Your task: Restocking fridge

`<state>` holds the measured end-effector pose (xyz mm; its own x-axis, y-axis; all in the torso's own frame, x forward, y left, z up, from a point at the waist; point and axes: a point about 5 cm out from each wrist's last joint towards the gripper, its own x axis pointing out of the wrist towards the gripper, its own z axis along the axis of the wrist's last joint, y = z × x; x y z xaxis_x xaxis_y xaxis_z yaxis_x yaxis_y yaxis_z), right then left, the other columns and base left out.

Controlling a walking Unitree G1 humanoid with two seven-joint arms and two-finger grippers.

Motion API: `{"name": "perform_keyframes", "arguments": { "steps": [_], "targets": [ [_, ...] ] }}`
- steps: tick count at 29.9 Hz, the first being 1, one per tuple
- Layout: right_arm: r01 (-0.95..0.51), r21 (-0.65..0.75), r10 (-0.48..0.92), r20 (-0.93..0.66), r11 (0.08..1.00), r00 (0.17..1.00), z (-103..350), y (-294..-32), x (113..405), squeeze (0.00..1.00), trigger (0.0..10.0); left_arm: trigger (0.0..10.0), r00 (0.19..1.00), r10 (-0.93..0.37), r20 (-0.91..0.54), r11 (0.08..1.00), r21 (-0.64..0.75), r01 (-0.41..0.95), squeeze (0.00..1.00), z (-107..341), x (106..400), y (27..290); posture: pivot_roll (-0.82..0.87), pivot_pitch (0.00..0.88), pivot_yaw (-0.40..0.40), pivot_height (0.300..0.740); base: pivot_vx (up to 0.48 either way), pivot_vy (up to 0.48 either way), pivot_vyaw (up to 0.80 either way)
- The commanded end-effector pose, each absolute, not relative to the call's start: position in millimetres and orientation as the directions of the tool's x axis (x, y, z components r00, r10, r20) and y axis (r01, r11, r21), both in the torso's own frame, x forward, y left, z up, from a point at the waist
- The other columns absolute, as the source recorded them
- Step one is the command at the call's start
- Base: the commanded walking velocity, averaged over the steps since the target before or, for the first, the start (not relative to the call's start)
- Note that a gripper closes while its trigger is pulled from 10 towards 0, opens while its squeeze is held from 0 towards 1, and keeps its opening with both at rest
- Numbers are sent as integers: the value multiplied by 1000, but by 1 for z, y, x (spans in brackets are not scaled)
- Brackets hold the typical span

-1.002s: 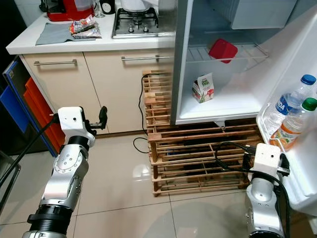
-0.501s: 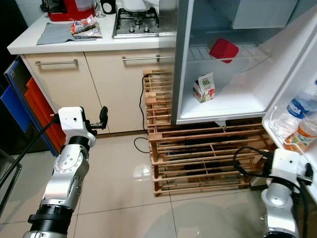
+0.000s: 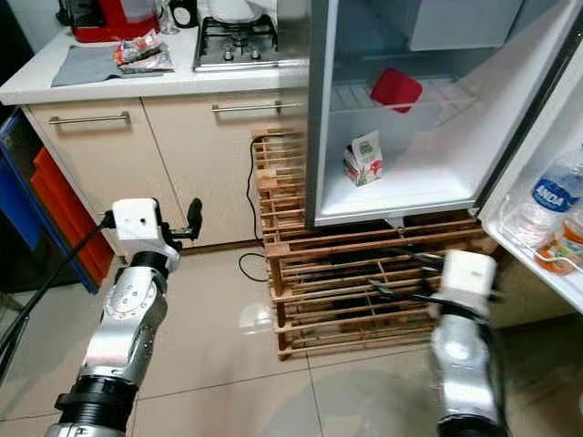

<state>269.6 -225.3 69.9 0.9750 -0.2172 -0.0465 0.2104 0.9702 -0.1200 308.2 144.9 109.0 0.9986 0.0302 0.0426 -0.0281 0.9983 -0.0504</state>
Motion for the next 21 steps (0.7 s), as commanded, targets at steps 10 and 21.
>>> {"name": "perform_keyframes", "arguments": {
  "steps": [10, 21],
  "targets": [
    [-125, 35, 123, 62, 992, 991, 99, -162, 283, 0, 10000, 10000, 998, 45, 51, 999, 2, -45, 0, 106, 303, 152, -99, 0, 9, 740, 0, 0, 145],
    [-151, 56, 148, 51, 987, 988, 101, -147, 293, 0, 10000, 10000, 994, 89, 67, 996, 3, -90, 0, 112, 307, 164, -83, 0, 12, 740, 0, 480, 662]
  ]
}}
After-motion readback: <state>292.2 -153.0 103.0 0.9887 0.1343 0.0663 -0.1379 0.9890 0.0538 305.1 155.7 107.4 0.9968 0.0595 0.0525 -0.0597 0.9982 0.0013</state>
